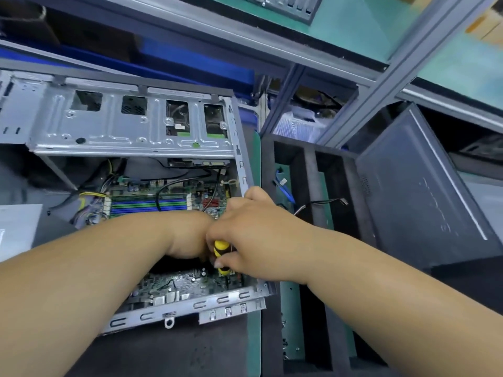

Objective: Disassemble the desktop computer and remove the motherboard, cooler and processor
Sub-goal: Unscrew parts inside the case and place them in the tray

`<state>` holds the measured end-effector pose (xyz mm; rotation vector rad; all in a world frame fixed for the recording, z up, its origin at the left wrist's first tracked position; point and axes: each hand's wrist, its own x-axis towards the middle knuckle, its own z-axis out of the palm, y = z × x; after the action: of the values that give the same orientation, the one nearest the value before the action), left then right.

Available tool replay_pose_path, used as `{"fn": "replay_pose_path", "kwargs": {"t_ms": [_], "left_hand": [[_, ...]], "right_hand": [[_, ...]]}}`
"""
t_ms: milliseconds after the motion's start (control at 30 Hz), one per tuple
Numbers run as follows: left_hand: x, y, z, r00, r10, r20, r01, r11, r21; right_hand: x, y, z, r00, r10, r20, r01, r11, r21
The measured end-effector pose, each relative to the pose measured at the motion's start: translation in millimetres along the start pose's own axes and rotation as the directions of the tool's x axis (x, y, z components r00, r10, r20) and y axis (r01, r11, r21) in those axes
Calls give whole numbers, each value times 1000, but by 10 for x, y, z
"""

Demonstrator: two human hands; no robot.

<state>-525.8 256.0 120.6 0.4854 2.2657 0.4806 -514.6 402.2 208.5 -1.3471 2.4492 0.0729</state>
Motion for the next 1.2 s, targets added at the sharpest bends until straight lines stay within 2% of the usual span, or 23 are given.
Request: {"fn": "replay_pose_path", "kwargs": {"t_ms": [200, 567, 833, 1200], "left_hand": [[12, -3, 3, 1000, -16, -9, 17, 999, 29], [25, 12, 2, 997, -14, 80, 10, 999, 46], [26, 51, 7, 995, -30, 95, 26, 999, 45], [44, 23, 71, 987, 71, 143, -68, 997, -28]], "right_hand": [[16, 26, 89, 1000, -17, -24, 17, 1000, 0], [26, 59, 168, 1000, -16, -13, 16, 1000, 4], [24, 84, 157, 1000, 0, 2, 0, 999, 34], [27, 84, 164, 1000, -11, 6, 11, 999, 35]]}}
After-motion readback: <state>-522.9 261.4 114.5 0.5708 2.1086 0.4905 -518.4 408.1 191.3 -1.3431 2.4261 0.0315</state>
